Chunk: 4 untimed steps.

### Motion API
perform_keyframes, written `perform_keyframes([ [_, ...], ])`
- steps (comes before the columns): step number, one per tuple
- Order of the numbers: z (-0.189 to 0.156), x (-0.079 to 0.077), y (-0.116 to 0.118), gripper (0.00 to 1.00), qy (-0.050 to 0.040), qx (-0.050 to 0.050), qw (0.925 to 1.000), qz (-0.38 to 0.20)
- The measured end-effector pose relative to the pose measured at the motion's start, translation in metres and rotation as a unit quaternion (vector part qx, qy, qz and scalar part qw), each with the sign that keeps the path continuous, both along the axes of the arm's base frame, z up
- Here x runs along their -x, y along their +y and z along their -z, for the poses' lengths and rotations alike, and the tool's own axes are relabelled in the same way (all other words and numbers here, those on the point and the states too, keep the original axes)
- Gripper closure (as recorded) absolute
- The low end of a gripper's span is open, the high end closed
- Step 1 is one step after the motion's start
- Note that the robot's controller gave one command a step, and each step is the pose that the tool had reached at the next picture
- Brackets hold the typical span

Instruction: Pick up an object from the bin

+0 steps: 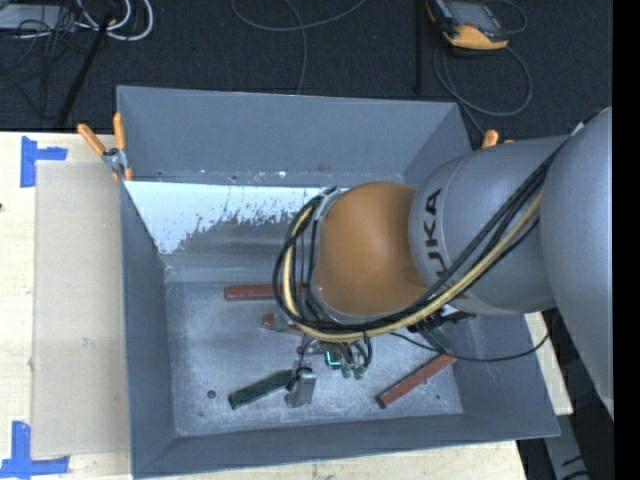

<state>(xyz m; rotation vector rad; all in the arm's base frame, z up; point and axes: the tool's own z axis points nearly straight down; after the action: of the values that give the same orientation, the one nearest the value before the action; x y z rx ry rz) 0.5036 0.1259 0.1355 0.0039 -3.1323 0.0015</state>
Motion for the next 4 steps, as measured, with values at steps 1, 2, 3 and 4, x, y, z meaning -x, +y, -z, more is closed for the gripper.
perform_keyframes([
  [1, 0.068, 0.004, 0.037, 0.0, -0.0011, -0.001, 0.9877, -0.156],
  [2, 0.035, 0.006, 0.035, 0.0, -0.0051, -0.002, 0.9809, -0.194],
  [3, 0.036, -0.002, 0.036, 0.0, -0.0045, -0.002, 0.9495, -0.314],
  [4, 0.067, 0.002, 0.031, 0.0, -0.0019, -0.003, 0.9158, -0.402],
])
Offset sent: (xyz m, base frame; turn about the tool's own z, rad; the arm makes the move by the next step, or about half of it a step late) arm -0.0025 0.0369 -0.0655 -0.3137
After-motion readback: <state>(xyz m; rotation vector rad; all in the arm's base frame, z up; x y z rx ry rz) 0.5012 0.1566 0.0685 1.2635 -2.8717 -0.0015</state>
